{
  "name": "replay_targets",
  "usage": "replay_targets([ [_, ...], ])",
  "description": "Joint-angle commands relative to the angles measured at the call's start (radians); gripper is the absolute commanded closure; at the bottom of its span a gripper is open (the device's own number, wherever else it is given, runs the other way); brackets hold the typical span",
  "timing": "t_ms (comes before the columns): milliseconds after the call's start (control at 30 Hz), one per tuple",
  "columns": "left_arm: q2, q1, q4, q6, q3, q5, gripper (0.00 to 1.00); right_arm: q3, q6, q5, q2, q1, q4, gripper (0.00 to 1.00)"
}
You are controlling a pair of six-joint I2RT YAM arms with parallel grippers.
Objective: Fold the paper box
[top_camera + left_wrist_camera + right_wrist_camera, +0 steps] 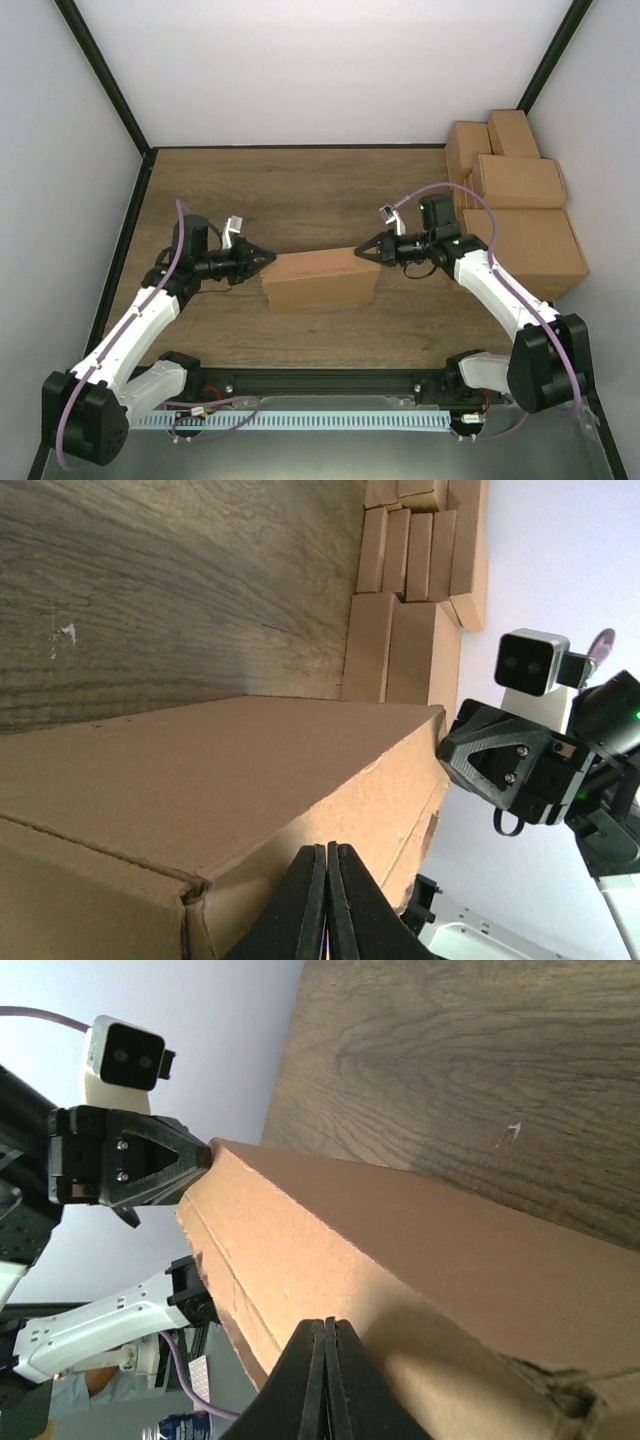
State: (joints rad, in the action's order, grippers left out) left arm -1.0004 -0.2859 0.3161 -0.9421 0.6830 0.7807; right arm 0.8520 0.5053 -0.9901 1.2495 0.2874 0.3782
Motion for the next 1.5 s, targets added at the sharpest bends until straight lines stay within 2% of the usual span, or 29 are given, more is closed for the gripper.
replay_targets([
  [0, 0.005, -0.015, -0.080, -0.011, -0.086, 0.006, 0.96, -0.057, -0.015, -0.029, 0.018, -0.006, -0.085, 0.99],
  [200, -0.006, -0.015, -0.067, 0.033, -0.092, -0.023, 0.96, -0.024, -0.032, -0.024, 0.035, -0.010, -0.075, 0.99],
  [367, 0.003, -0.015, 0.039, 0.096, 0.066, -0.035, 0.96, 0.069, -0.028, -0.064, 0.003, -0.017, -0.044, 0.99],
  [467, -0.001, -0.015, 0.048, 0.083, 0.109, 0.014, 0.96, 0.083, -0.022, -0.095, -0.017, -0.016, -0.044, 0.99],
  [633, 0.008, -0.016, 0.027, 0.081, 0.014, 0.048, 0.96, 0.000, -0.040, -0.078, -0.017, -0.016, -0.057, 0.99],
  [767, 0.043, -0.017, -0.106, 0.016, -0.156, 0.089, 0.96, -0.106, -0.038, -0.049, 0.012, -0.017, -0.115, 0.99],
  [900, 0.029, -0.017, -0.133, 0.034, -0.228, 0.063, 0.96, -0.134, -0.033, -0.020, 0.036, -0.016, -0.143, 0.99],
  [1067, -0.016, -0.017, -0.011, 0.126, -0.138, 0.025, 0.96, -0.090, -0.048, 0.009, 0.019, -0.016, -0.102, 0.99],
  [1333, 0.064, -0.019, 0.209, 0.123, 0.122, 0.010, 0.96, 0.016, -0.050, -0.012, -0.056, -0.017, -0.015, 0.99],
  [1467, 0.090, -0.019, 0.193, 0.102, 0.054, 0.042, 0.96, 0.014, -0.049, -0.039, -0.077, -0.016, -0.008, 0.99],
])
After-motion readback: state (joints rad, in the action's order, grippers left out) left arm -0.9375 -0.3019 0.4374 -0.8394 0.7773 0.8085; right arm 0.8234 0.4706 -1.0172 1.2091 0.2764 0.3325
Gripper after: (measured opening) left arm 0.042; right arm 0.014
